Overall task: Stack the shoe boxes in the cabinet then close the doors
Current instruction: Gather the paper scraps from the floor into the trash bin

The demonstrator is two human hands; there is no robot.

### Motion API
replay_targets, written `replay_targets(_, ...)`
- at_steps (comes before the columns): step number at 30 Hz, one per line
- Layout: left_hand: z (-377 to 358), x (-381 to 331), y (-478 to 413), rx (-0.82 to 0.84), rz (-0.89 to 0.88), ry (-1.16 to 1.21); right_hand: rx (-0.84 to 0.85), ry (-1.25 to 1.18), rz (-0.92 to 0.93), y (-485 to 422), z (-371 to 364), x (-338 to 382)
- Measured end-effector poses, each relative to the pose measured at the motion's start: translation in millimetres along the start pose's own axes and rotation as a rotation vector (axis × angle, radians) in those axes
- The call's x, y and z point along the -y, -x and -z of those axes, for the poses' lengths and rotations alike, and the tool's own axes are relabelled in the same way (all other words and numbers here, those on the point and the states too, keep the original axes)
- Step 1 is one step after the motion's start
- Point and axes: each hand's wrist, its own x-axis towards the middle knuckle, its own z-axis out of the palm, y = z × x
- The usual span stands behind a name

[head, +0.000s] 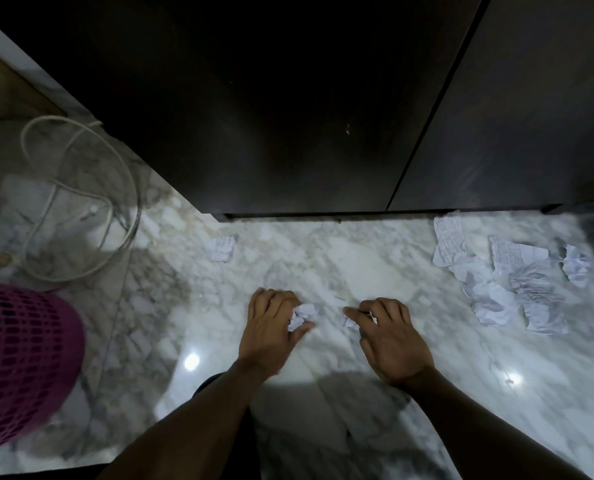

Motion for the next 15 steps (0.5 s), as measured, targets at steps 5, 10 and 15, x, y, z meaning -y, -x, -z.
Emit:
replay_targets(5,17.0,36.0,-30.7,-0.037,0.326,-0.020,-0.031,-0.006,0.010,0.4,-7.7,-5.2)
replay_targets(10,20.5,56.8,-40.2,-0.102,0.459,-0.068,-0.059,-0.003,0.019,0.5,-9.2,-4.8)
replay_targets(15,21.1,53.0,-41.5,-0.161,0.456,-0.065,-0.077,0.002,0.021,0.8,-9.0,-4.9)
